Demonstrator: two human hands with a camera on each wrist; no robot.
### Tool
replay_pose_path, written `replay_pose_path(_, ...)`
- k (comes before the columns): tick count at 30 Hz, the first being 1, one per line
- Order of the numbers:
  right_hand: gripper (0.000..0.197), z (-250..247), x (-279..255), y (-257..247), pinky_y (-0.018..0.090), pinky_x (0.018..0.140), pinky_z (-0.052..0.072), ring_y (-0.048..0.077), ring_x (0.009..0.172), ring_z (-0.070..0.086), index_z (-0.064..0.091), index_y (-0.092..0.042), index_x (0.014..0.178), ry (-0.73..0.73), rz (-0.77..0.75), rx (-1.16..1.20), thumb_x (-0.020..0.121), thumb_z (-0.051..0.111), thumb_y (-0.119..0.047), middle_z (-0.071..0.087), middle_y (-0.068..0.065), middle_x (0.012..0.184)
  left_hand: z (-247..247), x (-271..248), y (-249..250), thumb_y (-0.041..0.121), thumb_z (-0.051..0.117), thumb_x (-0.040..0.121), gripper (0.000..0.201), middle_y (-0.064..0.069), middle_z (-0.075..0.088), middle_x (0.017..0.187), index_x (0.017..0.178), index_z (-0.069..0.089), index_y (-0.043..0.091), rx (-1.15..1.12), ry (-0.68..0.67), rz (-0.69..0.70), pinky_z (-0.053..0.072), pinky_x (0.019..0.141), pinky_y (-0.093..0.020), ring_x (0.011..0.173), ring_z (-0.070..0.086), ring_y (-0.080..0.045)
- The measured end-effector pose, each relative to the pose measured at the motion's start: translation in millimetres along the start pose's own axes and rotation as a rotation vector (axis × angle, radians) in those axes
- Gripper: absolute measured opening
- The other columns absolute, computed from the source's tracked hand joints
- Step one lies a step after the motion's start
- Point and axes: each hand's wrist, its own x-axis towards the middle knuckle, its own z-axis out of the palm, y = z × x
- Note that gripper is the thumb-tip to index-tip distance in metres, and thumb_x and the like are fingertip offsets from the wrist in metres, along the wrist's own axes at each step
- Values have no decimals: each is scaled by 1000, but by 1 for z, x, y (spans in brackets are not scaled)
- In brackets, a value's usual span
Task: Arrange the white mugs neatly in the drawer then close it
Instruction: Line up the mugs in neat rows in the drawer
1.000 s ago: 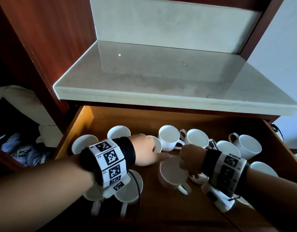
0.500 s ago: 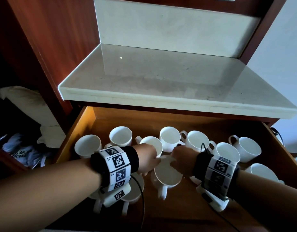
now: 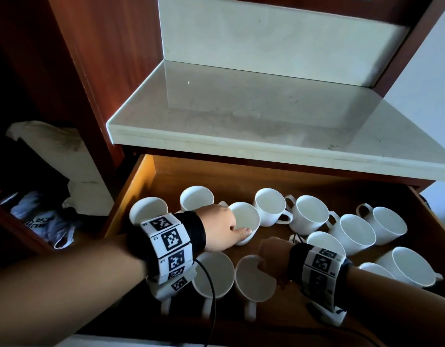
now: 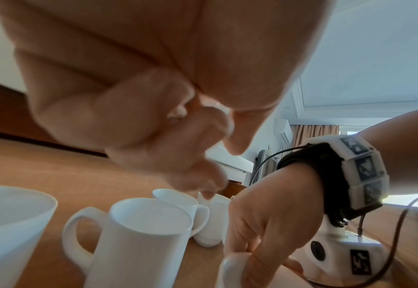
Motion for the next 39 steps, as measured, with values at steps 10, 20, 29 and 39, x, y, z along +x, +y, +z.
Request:
replay_pose_path(10,38,-3,-4,-5,29,78,53,25,93,72,69,2,86,-63,-42,-73,97,48,-29,74,17,97,5,7,3,60,31,96,62,-2,50,62,57,50,16,44,-14,19,34,55,-27,63,51,-18)
replay_pose_path(20,46,-48,-41,95,28,81,49,23,106,65,63,-7,111,189,307,-244,90,55,-47,68,9,115,3,19,20,65,36,91,60,-3,50,66,61,53,16,-5,-14,-40,48,66,-33,65,56,-21)
replay_pose_path(29,29,-18,-23,124,32,102,41,26,121,55,59,-11,115,27,203,-409,92,51,-26,62,13,123,-3,33,56,62,36,93,62,-1,51,61,67,59,11,46,10,-30,48,84,-37,58,47,-13)
replay_pose_path(39,24,-66,-81,84,30,70,43,26,103,65,64,-15,109,480,-120,-541,97,44,-22,64,3,112,-11,53,106,66,45,86,61,0,51,54,55,50,14,10,-9,-22,37,55,-27,54,49,-15)
